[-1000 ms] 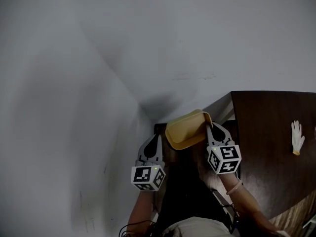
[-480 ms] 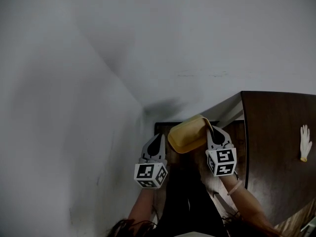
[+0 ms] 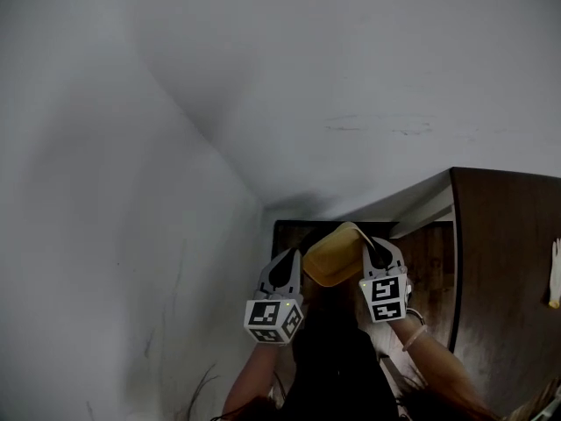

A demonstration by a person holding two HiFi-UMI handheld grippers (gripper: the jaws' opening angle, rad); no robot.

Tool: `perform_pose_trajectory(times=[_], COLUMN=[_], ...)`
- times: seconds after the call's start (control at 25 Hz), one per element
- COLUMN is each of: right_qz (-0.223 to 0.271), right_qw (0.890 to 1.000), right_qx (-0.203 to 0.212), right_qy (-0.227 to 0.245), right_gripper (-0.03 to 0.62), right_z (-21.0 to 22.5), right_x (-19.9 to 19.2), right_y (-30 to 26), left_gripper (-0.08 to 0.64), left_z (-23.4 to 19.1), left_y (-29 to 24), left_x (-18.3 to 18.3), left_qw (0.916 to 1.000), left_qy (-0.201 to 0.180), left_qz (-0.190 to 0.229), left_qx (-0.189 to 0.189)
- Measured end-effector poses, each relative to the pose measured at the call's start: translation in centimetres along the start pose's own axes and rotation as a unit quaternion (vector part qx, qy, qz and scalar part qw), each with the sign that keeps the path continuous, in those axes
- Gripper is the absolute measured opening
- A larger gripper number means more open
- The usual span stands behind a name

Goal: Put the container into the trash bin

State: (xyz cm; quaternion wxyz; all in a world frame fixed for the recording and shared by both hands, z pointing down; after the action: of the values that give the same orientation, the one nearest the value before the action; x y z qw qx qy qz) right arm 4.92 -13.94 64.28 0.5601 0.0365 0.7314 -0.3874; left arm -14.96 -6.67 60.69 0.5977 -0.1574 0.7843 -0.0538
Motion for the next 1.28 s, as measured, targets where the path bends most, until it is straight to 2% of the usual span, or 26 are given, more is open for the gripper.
perform_pose_trajectory(times=[0.4,0.64,0.88,1.08,1.28], right_qz=[-0.066,-0.083,-0.11,-0.127,-0.126], right_qw=[0.994,0.993,0.99,0.988,0.989], right_qx=[0.014,0.017,0.038,0.054,0.063], right_qy=[0.086,0.081,0.08,0.069,0.053], right_gripper=[0.035,0.048,0.08,0.101,0.13], right_z=[-1.3,-2.0,-3.6,-4.4,-4.6], right_x=[-8.5,-13.5,-17.8,-19.1,-18.4], right_y=[-9.1,-13.8,-17.0,-18.4,-18.1], left_gripper=[0.02,0.02,0.02,0.02,0.02], left_z=[-3.1,-4.7,-6.4,-6.4,-5.8], left_y=[-3.0,-4.5,-6.3,-7.6,-8.1], left_x=[-6.7,-10.5,-13.5,-13.6,-12.5], left_qw=[0.9999,0.9997,0.9995,0.9994,0.9993], left_qy=[0.012,0.008,0.008,0.001,0.001], left_qz=[-0.01,-0.021,-0.03,-0.031,-0.027], left_qx=[0.006,-0.002,-0.003,-0.016,-0.025])
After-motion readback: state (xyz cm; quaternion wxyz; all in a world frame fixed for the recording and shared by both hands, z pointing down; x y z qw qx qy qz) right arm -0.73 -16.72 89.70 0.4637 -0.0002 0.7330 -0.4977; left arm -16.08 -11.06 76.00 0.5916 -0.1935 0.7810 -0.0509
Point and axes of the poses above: the fingertips, and each gripper's own axes: y backward along the fingers, z to its right, x out of its top, the point moved 7 cm from there along y, backward along the fingers, and after that the axes turned 2 degrees about -y, right-handed, at the moved point
